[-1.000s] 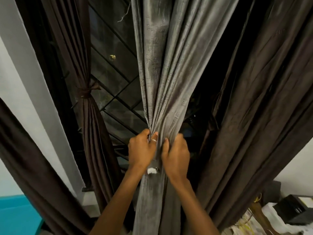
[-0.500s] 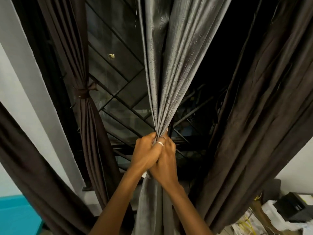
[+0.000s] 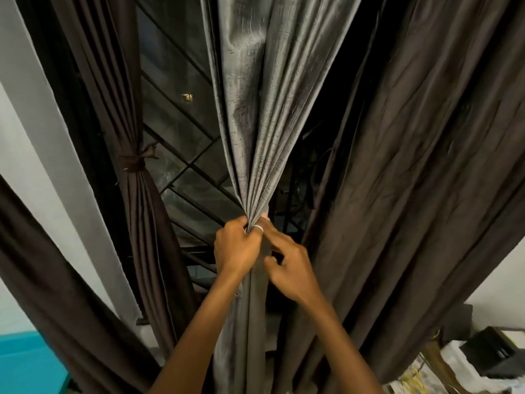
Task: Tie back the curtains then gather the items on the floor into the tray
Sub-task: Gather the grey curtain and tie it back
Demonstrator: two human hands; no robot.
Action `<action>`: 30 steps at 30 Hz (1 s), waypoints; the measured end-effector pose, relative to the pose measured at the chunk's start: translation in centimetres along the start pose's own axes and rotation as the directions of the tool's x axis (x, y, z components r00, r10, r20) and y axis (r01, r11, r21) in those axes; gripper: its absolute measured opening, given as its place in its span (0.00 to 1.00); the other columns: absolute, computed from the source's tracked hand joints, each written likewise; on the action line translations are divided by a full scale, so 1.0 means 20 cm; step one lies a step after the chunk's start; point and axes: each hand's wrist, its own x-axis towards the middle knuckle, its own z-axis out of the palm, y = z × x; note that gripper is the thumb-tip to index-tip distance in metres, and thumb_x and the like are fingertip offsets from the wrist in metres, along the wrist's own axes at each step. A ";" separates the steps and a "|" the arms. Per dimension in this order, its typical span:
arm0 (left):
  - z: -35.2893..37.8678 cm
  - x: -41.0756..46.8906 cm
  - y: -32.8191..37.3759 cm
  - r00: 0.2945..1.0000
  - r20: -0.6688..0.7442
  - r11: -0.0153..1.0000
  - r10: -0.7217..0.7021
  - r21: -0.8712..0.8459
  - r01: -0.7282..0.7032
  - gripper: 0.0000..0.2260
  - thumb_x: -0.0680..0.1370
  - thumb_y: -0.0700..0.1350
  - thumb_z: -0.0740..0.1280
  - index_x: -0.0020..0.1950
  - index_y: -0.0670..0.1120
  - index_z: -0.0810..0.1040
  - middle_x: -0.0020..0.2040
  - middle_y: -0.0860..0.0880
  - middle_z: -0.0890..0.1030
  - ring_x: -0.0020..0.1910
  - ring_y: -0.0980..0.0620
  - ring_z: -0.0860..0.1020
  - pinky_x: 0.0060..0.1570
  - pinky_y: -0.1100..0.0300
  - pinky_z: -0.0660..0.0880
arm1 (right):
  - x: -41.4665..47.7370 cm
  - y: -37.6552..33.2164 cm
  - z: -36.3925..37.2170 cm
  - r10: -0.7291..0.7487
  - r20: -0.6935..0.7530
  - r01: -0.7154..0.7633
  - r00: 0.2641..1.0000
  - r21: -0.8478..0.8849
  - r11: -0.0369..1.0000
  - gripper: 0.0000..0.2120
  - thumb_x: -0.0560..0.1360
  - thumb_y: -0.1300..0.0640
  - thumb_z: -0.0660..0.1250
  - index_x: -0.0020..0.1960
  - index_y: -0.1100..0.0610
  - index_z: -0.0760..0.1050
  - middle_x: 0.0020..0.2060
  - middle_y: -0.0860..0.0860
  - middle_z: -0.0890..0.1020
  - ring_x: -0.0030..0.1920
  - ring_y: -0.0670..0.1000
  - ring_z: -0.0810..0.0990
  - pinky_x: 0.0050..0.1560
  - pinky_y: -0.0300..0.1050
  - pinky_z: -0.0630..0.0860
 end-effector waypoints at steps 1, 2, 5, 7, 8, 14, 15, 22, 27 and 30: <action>-0.01 0.01 -0.01 1.000 0.016 1.000 0.021 -0.002 -0.021 0.23 0.78 0.64 0.65 0.35 0.47 0.77 0.28 0.50 0.77 0.30 0.51 0.78 0.30 0.54 0.73 | 0.02 0.00 -0.03 0.024 -0.052 -0.021 0.998 0.047 0.999 0.30 0.75 0.69 0.63 0.74 0.50 0.73 0.71 0.42 0.76 0.71 0.36 0.71 0.69 0.37 0.72; -0.02 0.02 -0.02 0.998 0.033 0.999 0.048 -0.007 -0.048 0.24 0.78 0.64 0.65 0.36 0.45 0.78 0.28 0.48 0.77 0.29 0.52 0.76 0.30 0.55 0.72 | 0.04 0.01 -0.06 0.054 -0.128 -0.045 0.990 0.075 0.996 0.26 0.76 0.70 0.63 0.69 0.50 0.78 0.64 0.41 0.80 0.65 0.34 0.76 0.65 0.37 0.76; -0.06 0.05 -0.06 0.988 0.102 0.992 0.114 -0.068 -0.108 0.28 0.76 0.68 0.64 0.40 0.41 0.79 0.34 0.40 0.80 0.32 0.46 0.79 0.32 0.49 0.73 | 0.15 0.03 -0.15 0.167 -0.242 -0.147 0.956 0.100 0.984 0.20 0.78 0.70 0.64 0.65 0.53 0.79 0.58 0.42 0.82 0.60 0.35 0.79 0.64 0.37 0.76; -0.09 0.06 -0.09 0.977 0.158 0.983 0.142 -0.135 -0.121 0.29 0.75 0.70 0.64 0.47 0.44 0.83 0.41 0.39 0.83 0.41 0.42 0.83 0.41 0.43 0.80 | 0.23 0.05 -0.19 0.230 -0.086 -0.219 0.969 0.122 0.968 0.24 0.78 0.70 0.63 0.71 0.54 0.74 0.65 0.44 0.79 0.66 0.39 0.75 0.67 0.35 0.74; -0.11 0.07 -0.10 0.970 0.187 0.979 0.152 -0.160 -0.123 0.28 0.74 0.70 0.65 0.50 0.45 0.84 0.45 0.39 0.84 0.45 0.41 0.84 0.45 0.40 0.81 | 0.27 0.06 -0.21 0.249 0.026 -0.250 0.968 0.149 0.957 0.26 0.78 0.71 0.62 0.74 0.54 0.71 0.68 0.44 0.77 0.68 0.40 0.73 0.68 0.37 0.73; -0.17 0.06 -0.07 0.920 0.351 0.959 0.172 -0.273 -0.075 0.19 0.79 0.59 0.67 0.63 0.50 0.83 0.55 0.54 0.86 0.56 0.55 0.84 0.59 0.47 0.80 | 0.32 0.05 -0.20 0.231 0.388 -0.368 0.892 0.328 0.870 0.19 0.82 0.65 0.58 0.68 0.51 0.77 0.60 0.52 0.84 0.63 0.53 0.82 0.67 0.57 0.76; -0.18 0.06 -0.06 0.917 0.357 0.960 0.178 -0.266 -0.082 0.18 0.80 0.58 0.67 0.63 0.50 0.83 0.54 0.53 0.86 0.56 0.55 0.84 0.59 0.47 0.80 | 0.31 0.05 -0.21 0.232 0.381 -0.367 0.895 0.333 0.869 0.18 0.82 0.64 0.58 0.66 0.52 0.78 0.60 0.53 0.84 0.62 0.54 0.82 0.67 0.59 0.76; -0.18 0.07 -0.06 0.945 0.271 0.983 0.182 -0.066 -0.171 0.17 0.79 0.63 0.64 0.55 0.53 0.84 0.44 0.51 0.86 0.44 0.53 0.84 0.47 0.45 0.81 | 0.31 0.04 -0.29 0.193 0.358 -0.234 0.914 0.075 0.969 0.16 0.78 0.67 0.65 0.64 0.57 0.80 0.57 0.51 0.85 0.58 0.48 0.82 0.59 0.43 0.78; -0.17 0.07 -0.08 0.958 0.195 0.963 0.209 0.130 -0.236 0.27 0.77 0.70 0.59 0.46 0.48 0.82 0.37 0.50 0.83 0.37 0.54 0.81 0.39 0.46 0.79 | 0.35 0.02 -0.28 0.239 0.282 -0.209 0.929 -0.134 0.969 0.09 0.79 0.60 0.66 0.55 0.50 0.81 0.46 0.52 0.85 0.44 0.48 0.82 0.47 0.46 0.77; -0.16 0.07 -0.07 0.961 0.140 0.925 0.240 0.269 -0.270 0.30 0.75 0.74 0.58 0.39 0.48 0.79 0.32 0.51 0.78 0.32 0.55 0.78 0.34 0.47 0.78 | 0.34 -0.01 -0.29 0.311 0.212 -0.293 0.926 -0.115 0.949 0.10 0.79 0.58 0.67 0.60 0.50 0.76 0.43 0.54 0.84 0.41 0.48 0.83 0.41 0.40 0.77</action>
